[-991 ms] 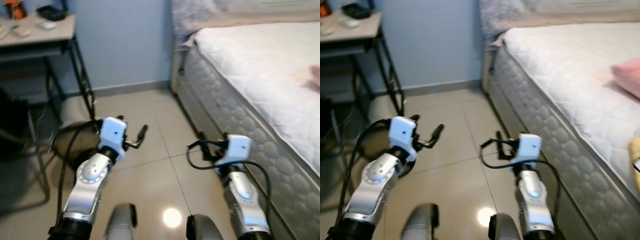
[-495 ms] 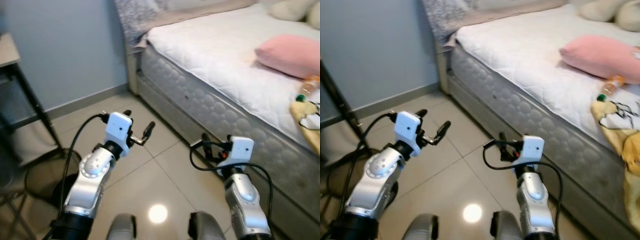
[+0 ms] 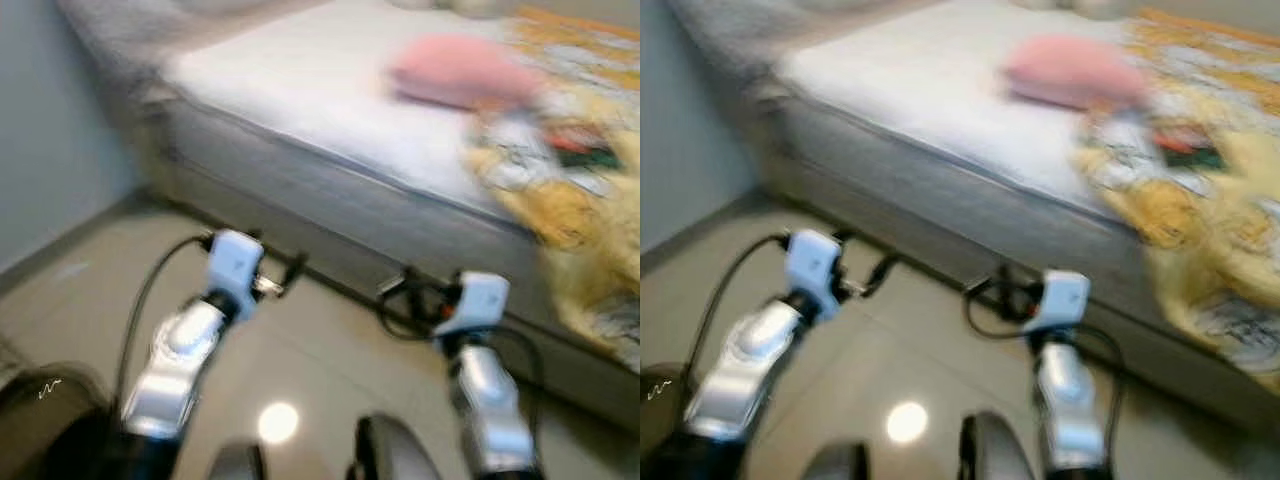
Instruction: Clean up the room
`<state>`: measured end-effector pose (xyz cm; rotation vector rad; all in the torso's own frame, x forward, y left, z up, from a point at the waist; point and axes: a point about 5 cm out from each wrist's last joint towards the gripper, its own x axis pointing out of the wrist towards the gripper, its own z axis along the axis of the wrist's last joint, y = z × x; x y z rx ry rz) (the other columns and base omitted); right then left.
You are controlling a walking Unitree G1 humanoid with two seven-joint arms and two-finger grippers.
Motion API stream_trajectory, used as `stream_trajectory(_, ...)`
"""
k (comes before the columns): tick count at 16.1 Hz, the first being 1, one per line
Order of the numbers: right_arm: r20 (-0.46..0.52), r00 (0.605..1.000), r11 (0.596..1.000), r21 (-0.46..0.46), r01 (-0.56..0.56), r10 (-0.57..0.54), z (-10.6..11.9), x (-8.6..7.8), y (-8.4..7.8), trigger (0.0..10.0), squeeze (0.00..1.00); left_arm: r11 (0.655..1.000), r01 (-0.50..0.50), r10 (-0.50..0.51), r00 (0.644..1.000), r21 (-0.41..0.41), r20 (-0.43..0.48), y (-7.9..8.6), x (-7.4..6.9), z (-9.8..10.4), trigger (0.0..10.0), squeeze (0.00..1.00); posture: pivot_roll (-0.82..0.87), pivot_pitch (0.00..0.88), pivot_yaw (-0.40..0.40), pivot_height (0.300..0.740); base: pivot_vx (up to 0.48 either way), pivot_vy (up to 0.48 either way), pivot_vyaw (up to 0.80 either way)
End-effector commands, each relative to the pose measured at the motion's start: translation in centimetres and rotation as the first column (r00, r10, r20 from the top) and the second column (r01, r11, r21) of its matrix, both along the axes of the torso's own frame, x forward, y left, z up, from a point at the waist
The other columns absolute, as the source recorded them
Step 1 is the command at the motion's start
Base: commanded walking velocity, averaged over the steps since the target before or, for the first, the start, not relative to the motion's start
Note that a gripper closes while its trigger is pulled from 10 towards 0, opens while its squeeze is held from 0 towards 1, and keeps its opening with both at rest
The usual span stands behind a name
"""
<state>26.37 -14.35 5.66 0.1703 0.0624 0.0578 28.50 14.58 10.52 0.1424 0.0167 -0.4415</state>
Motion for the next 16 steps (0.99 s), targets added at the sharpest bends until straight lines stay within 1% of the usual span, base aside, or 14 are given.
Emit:
stream_trajectory(1, 0.005, 1.0, 1.0, -0.007, 0.01, -0.01, 0.1, 0.1, -0.4, 10.0, 0.0, 1.0, 0.013, -0.013, 1.0, -0.01, 0.0, -0.4, 0.1, 0.1, 10.0, 0.0, 0.0, 0.0, 0.008, 0.641, 0.0, 0.0, -0.8)
stream_trajectory(2, 0.007, 1.0, 1.0, -0.008, 0.012, -0.012, 0.1, 0.1, -0.4, 10.0, 0.0, 1.0, 0.013, -0.013, 1.0, -0.007, 0.003, -0.4, 0.2, 0.1, 10.0, 0.0, 0.0, 0.0, 0.008, 0.641, 0.0, 0.0, -0.8)
stream_trajectory(4, 0.037, 0.996, 0.997, -0.009, 0.077, -0.077, 0.5, 0.2, -1.1, 10.0, 0.0, 1.0, 0.019, -0.019, 1.0, 0.005, 0.012, -0.5, 0.1, 0.2, 10.0, 0.0, 0.0, 0.0, 0.008, 0.641, 0.0, 0.0, -0.8)
stream_trajectory(6, 0.048, 0.992, 0.992, -0.036, 0.12, -0.118, 0.6, 0.4, -1.6, 10.0, 0.0, 1.0, 0.004, -0.004, 1.0, 0.001, 0.025, -0.3, 0.1, 0.3, 10.0, 0.0, 0.0, 0.0, 0.008, 0.641, 0.0, 0.0, -0.8)
stream_trajectory(7, 0.043, 0.99, 0.99, -0.048, 0.135, -0.133, 0.6, 0.6, -1.7, 10.0, 0.0, 1.0, -0.023, 0.023, 0.999, -0.01, 0.04, 0.0, 0.1, 0.5, 10.0, 0.0, 0.01, 0.0, 0.007, 0.641, 0.0, 0.0, 0.0)
stream_trajectory(8, 0.056, 0.991, 0.99, -0.061, 0.125, -0.122, 0.8, 0.7, -1.6, 10.0, 0.0, 0.999, -0.043, 0.044, 0.998, -0.03, 0.046, 0.1, 0.2, 0.7, 10.0, 0.0, 0.01, 0.0, 0.007, 0.641, 0.0, 0.0, 0.0)
stream_trajectory(9, 0.118, 0.991, 0.993, -0.089, 0.073, -0.062, 1.8, 1.0, -0.8, 10.0, 0.0, 0.989, -0.116, 0.122, 0.99, -0.089, 0.068, 0.7, 0.4, 1.4, 10.0, 0.0, 0.01, 0.0, 0.007, 0.641, 0.0, 0.274, 0.0)
stream_trajectory(10, 0.143, 0.989, 0.994, -0.088, 0.057, -0.044, 2.2, 1.1, -0.6, 10.0, 0.0, 0.986, -0.136, 0.145, 0.986, -0.101, 0.083, 0.7, 0.4, 1.7, 10.0, 0.0, 0.01, 0.0, 0.005, 0.646, 0.304, 0.371, 0.0)
stream_trajectory(11, 0.141, 0.989, 0.995, -0.084, 0.059, -0.046, 2.3, 1.2, -0.5, 10.0, 0.0, 0.984, -0.141, 0.151, 0.985, -0.109, 0.089, 0.6, 0.4, 1.8, 10.0, 0.0, 0.01, 0.0, 0.001, 0.656, 0.326, 0.352, 0.0)
stream_trajectory(13, 0.133, 0.99, 0.996, -0.072, 0.054, -0.044, 2.2, 1.3, -0.4, 10.0, 0.0, 0.985, -0.143, 0.153, 0.983, -0.101, 0.098, 0.4, 0.4, 1.9, 10.0, 0.0, 0.01, 0.0, -0.002, 0.676, 0.326, 0.352, 0.0)
stream_trajectory(14, 0.125, 0.991, 0.996, -0.071, 0.049, -0.039, 2.1, 1.4, -0.3, 10.0, 0.0, 0.983, -0.156, 0.165, 0.982, -0.095, 0.095, 0.5, 0.3, 1.8, 10.0, 0.0, 0.02, 0.0, -0.005, 0.691, 0.326, 0.352, 0.0)
stream_trajectory(16, 0.121, 0.992, 0.997, -0.067, 0.047, -0.039, 2.0, 1.4, -0.3, 10.0, 0.0, 0.982, -0.162, 0.17, 0.981, -0.095, 0.092, 0.5, 0.3, 1.7, 10.0, 0.0, 0.02, 0.0, -0.005, 0.706, 0.324, 0.354, 0.0)
